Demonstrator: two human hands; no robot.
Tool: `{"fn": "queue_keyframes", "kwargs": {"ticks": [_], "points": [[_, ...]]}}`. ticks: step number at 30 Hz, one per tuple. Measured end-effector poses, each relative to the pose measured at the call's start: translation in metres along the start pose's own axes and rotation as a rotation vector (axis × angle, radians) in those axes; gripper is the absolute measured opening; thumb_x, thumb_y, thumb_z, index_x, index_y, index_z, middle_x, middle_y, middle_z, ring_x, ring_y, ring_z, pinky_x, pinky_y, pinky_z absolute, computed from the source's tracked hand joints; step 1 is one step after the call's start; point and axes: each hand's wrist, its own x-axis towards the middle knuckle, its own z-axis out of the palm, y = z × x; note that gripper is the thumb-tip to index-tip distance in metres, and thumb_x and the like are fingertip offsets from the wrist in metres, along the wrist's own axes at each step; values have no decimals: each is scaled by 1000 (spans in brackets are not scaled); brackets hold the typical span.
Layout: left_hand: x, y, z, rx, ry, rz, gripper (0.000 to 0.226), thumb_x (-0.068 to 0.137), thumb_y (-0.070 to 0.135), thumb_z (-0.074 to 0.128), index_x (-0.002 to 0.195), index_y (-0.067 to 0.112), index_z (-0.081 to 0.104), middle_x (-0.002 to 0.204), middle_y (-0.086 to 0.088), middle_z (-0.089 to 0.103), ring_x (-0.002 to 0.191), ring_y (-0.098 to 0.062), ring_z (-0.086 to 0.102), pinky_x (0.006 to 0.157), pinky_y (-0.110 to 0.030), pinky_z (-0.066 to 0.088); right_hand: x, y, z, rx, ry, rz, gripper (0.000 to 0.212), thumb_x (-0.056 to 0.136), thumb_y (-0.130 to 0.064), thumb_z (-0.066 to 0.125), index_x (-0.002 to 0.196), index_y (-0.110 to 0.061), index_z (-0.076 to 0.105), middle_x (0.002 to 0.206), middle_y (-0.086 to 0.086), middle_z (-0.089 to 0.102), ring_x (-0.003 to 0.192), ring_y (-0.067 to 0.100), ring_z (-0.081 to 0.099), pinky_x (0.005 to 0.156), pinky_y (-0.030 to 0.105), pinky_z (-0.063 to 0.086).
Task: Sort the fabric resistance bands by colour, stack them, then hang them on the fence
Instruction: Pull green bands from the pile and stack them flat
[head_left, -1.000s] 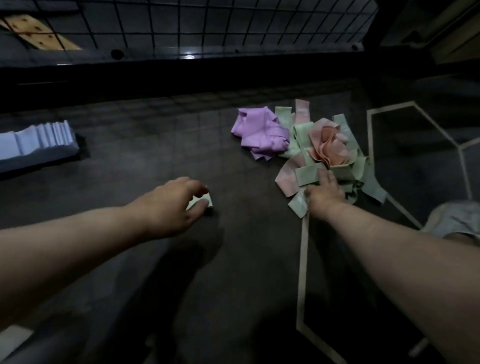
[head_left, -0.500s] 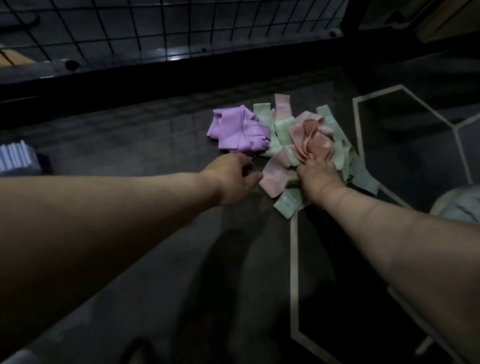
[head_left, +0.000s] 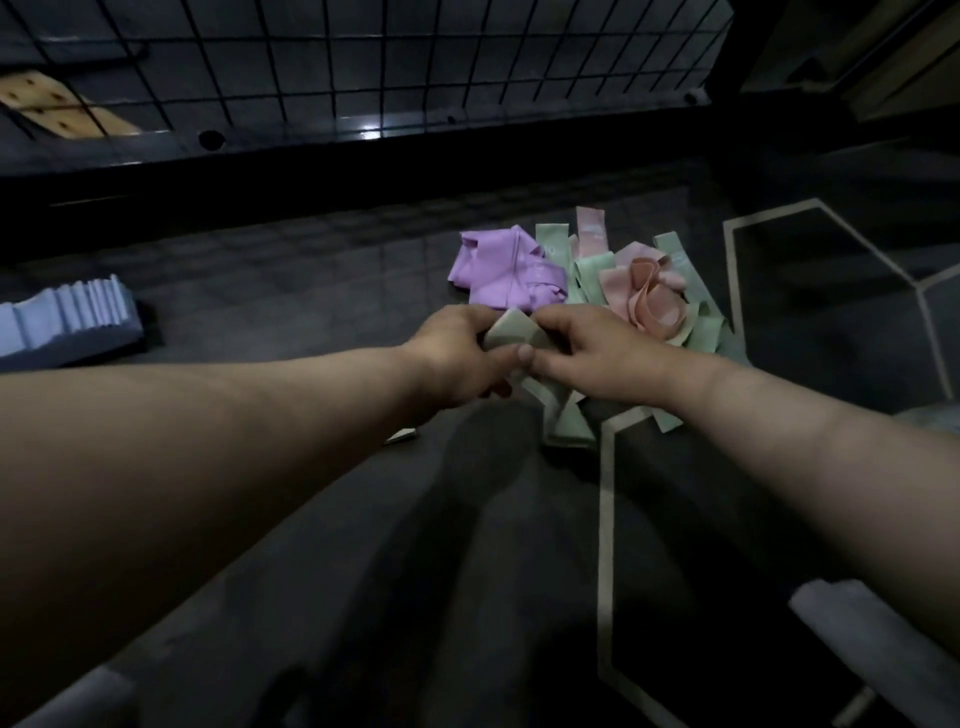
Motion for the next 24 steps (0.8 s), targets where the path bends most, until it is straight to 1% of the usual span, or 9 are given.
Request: {"fn": "queue_keyframes", "kwargs": {"ticks": [2,5,7,9,11,14,19,22,24], "points": [[-10,-6,-18,-144,57,-86,6,95,20,65,94,14,67,82,-12,70,68,-21,68,70,-37,60,7,-9,4,158,-60,96,23,85,-36,74,104,-27,63,90,-2,69,85,14,68,78,37,57],[-24,-19,-48,-241,108,-128,11,98,16,61,101,6,64,85,-16,68,67,-20,65,70,-36,58,14,-20,5,324,-212,184,44,78,-37,81,114,-18,64,106,7,73,100,24,70,95,48,53],[-34,-27,-67,-295,169,-155,10,99,16,59,100,7,63,85,-14,67,66,-18,65,72,-36,58,18,-27,10,339,-298,208,55,70,-48,83,115,-22,66,111,3,73,106,22,68,101,49,50],[-44,-35,-84,-316,179,-173,9,99,16,58,102,8,62,88,-13,68,70,-18,66,74,-37,59,20,-36,16,366,-321,220,48,73,-46,81,112,-21,69,110,1,73,107,20,68,103,48,48],[-54,-44,-97,-333,183,-172,11,99,15,57,106,7,62,91,-13,69,74,-18,67,72,-34,59,23,-47,23,402,-347,229,35,79,-36,77,108,-17,70,107,4,74,105,23,68,103,47,48],[-70,-53,-117,-415,258,-161,8,100,12,54,101,9,61,90,-13,68,71,-18,67,64,-30,59,25,-67,33,374,-445,234,29,84,-29,75,109,-16,72,108,5,74,104,24,69,96,40,52],[-89,-70,-173,-623,502,-169,12,102,9,49,111,7,57,88,-10,66,62,-15,69,54,-24,58,28,-95,46,273,-458,217,26,86,-30,73,108,-18,70,96,1,76,90,17,72,79,28,55],[-101,-92,-200,-640,590,-187,16,103,9,47,115,8,57,89,-9,66,65,-15,69,55,-22,57,33,-100,55,335,-359,200,29,85,-29,73,109,-13,68,98,6,75,91,23,70,84,37,54],[-111,-107,-207,-597,592,-194,18,102,6,48,117,5,57,90,-11,66,68,-17,68,56,-23,56,35,-101,59,435,-304,193,29,85,-26,72,108,-10,67,94,13,73,81,23,68,76,38,52]]}}
